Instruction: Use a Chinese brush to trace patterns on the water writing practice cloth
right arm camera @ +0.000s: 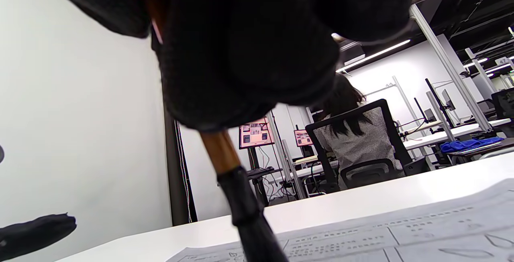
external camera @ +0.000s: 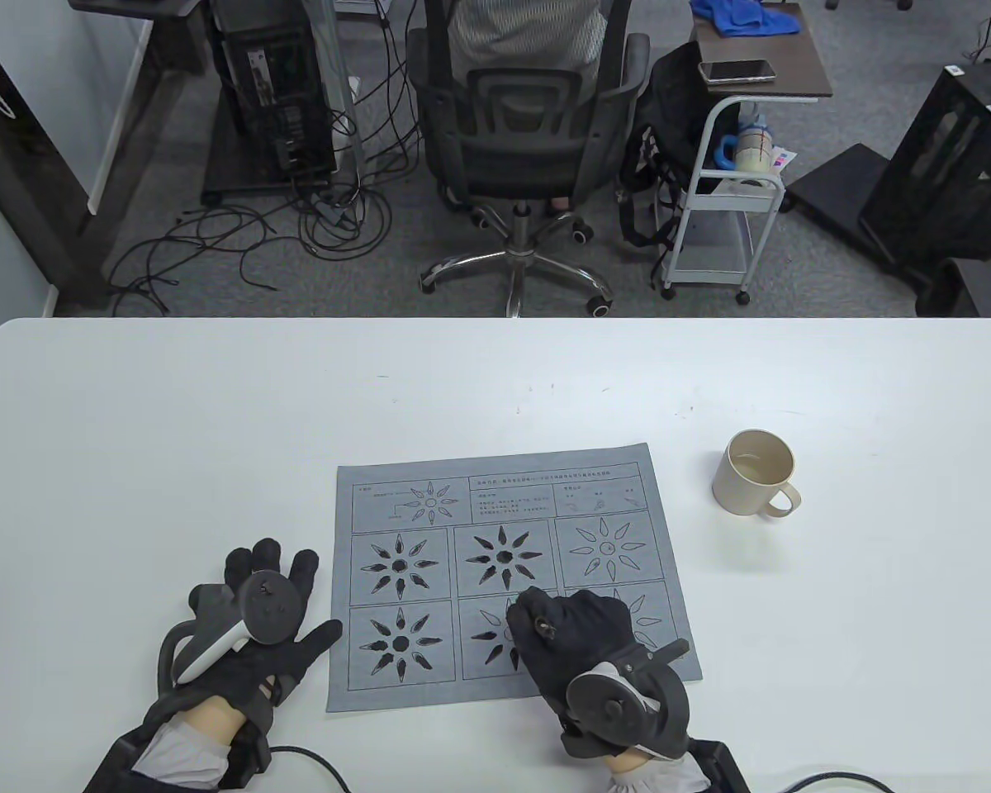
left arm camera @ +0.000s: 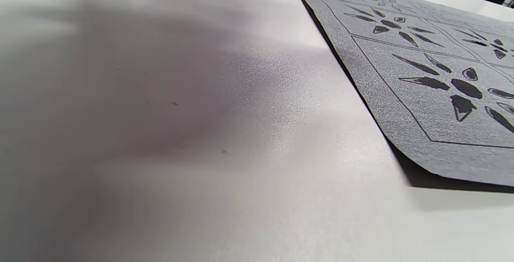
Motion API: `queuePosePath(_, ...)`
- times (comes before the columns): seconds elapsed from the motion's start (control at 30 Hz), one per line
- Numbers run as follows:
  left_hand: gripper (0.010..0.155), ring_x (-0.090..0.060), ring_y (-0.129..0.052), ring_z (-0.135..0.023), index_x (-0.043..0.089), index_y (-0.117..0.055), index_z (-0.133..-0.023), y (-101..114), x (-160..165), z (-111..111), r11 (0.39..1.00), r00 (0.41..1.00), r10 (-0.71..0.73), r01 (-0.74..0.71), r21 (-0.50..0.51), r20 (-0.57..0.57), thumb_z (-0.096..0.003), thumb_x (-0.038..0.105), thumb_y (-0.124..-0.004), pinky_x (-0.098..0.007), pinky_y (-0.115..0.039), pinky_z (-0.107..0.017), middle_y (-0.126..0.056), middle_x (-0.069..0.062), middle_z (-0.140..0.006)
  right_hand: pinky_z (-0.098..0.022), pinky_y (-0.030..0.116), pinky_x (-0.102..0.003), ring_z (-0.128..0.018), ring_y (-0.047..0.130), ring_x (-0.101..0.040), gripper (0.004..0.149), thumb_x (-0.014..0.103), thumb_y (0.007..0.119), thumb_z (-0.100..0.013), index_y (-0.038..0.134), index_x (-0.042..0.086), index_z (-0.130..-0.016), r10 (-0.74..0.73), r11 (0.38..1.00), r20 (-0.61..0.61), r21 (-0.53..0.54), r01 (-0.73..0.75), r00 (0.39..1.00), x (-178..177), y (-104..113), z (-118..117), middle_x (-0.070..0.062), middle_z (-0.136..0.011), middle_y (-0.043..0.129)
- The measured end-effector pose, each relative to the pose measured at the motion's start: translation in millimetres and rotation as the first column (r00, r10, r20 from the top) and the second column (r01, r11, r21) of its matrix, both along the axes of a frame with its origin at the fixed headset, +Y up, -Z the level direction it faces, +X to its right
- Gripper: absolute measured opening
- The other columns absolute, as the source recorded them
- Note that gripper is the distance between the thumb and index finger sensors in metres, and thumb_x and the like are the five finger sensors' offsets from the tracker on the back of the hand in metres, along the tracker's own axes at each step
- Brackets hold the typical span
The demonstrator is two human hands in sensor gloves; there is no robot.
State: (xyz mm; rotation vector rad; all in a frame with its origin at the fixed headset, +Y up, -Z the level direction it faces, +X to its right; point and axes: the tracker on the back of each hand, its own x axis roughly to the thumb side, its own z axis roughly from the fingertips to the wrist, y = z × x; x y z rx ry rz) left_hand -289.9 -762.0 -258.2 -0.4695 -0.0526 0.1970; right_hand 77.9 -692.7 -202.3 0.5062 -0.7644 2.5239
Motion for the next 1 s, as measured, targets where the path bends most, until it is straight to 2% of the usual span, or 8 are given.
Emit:
queuePosePath(0.5,0.082,-0.034,0.021,-0.094,0.044,0.010,-0.101,0.0,0.0,0.0,1.000,1.000,0.002,-0.002,-0.001,0.000,-0.0480,0.071,-0.047,-0.074,-0.001,-0.066,0.023,-0.002,-0.105,-0.038,0.080,-0.047,-0.034,0.100,-0.024,0.037,0.041,0.081,-0.052,0.093,0.009,-0.068,-0.008,1.000,-0.020,0.016,0.008,1.000,-1.1,0.2,0.7,-0.008,-0.041,0.108)
queuePosePath(1.0,0.082,-0.034,0.021,-0.094,0.044,0.010,-0.101,-0.2,0.1,0.0,1.000,1.000,0.002,-0.002,0.001,0.001,-0.0481,0.071,-0.047,-0.074,-0.001,-0.066,0.023,-0.002,-0.105,-0.039,0.080,-0.048,-0.035,0.100,-0.025,0.037,0.041,0.081,-0.053,0.092,0.009,-0.069,0.001,1.000,0.017,0.012,-0.001,1.000,1.1,-0.4,-0.1,-0.009,-0.043,0.107)
